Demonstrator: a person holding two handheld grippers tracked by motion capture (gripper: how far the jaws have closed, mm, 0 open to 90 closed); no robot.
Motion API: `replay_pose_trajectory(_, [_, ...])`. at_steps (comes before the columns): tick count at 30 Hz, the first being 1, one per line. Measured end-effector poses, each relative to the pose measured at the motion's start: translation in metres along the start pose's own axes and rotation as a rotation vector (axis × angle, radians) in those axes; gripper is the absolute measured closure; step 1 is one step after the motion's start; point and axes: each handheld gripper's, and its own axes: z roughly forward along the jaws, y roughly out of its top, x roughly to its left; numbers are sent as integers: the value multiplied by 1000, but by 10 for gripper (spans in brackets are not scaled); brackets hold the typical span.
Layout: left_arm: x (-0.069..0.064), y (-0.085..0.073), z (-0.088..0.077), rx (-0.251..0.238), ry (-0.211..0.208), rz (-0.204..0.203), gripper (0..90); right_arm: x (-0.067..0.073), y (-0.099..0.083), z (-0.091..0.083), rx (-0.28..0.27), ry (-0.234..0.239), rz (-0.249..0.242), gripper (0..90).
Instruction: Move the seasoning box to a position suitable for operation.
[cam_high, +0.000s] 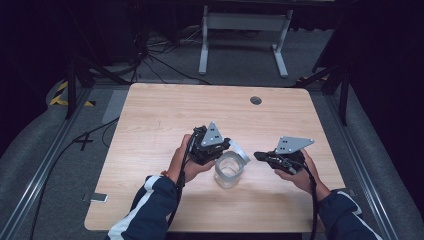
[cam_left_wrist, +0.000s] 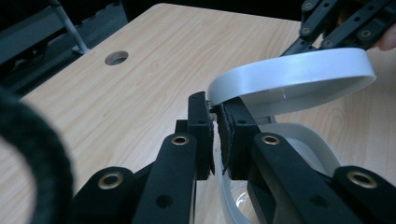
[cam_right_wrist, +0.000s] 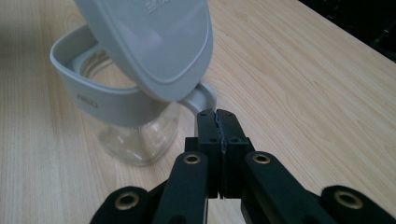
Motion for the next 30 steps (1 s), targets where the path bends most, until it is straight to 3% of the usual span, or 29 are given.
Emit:
replay_pose_trajectory(4, [6,6,4,4,-22,10,828,1,-7,-7,15,-12,9,898])
replay_pose_trajectory(15, [10,6,5,17,-27,26,815,0,-18,-14,48,-23,27,897])
replay_pose_trajectory(18, [12,2,-1,19,-22,29,815,-1,-19,-15,49,-20,36,897])
replay_pose_trajectory(22, [18,-9,-12,37,16,40,815,-2,-19,-15,51,-16,40,896])
replay_pose_trajectory(30, [26,-34,-32,68,61,25,798,-3,-19,-13,61,-17,44,876])
